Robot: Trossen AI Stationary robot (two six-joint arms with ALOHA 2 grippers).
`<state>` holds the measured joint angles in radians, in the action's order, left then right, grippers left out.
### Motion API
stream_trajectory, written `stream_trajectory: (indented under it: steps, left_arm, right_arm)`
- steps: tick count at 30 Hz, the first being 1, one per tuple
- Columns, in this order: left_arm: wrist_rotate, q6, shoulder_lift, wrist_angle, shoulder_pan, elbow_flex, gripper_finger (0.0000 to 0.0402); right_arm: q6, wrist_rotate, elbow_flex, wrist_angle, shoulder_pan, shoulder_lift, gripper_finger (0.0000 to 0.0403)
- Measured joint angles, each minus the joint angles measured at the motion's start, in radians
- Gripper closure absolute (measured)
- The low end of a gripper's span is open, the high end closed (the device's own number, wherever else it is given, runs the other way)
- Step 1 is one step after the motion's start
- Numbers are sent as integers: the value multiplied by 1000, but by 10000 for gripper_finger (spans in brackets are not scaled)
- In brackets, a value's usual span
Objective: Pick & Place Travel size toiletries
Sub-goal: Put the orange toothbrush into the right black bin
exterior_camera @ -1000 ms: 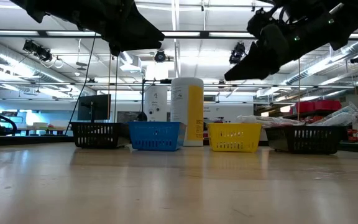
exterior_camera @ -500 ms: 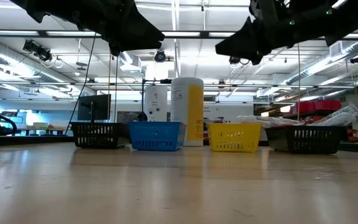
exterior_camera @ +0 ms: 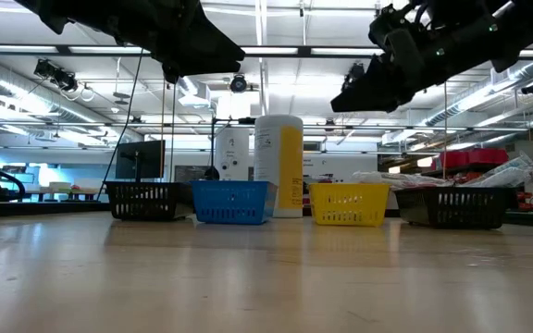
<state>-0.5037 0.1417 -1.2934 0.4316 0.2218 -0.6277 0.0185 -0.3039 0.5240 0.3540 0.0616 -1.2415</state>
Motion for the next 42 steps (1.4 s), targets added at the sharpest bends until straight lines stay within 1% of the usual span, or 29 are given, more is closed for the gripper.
stream_trajectory:
  steps: [4, 11, 15, 21, 28, 31, 35, 42]
  left_arm:
    - [0, 0, 0, 0, 0, 0, 239]
    - [0, 0, 0, 0, 0, 0, 239]
    - [0, 0, 0, 0, 0, 0, 239]
    - [0, 0, 0, 0, 0, 0, 239]
    - [0, 0, 0, 0, 0, 0, 239]
    - [0, 0, 0, 0, 0, 0, 239]
    - [0, 0, 0, 0, 0, 0, 239]
    - [0, 0, 0, 0, 0, 0, 239]
  right_arm:
    - [0, -1, 0, -37, 0, 0, 263]
    - [-55, -15, 0, -148, -1, 0, 176]
    - [-55, -16, 0, -262, -17, 0, 165]
    - [-34, -17, 0, -435, -85, -6, 173]
    - [-80, -7, 0, -468, -166, -6, 175]
    - [-84, 33, 0, -495, -195, -8, 185]
    - [-55, 78, 2, -519, -213, -25, 216]
    - [-61, 78, 1, -497, -213, -32, 302]
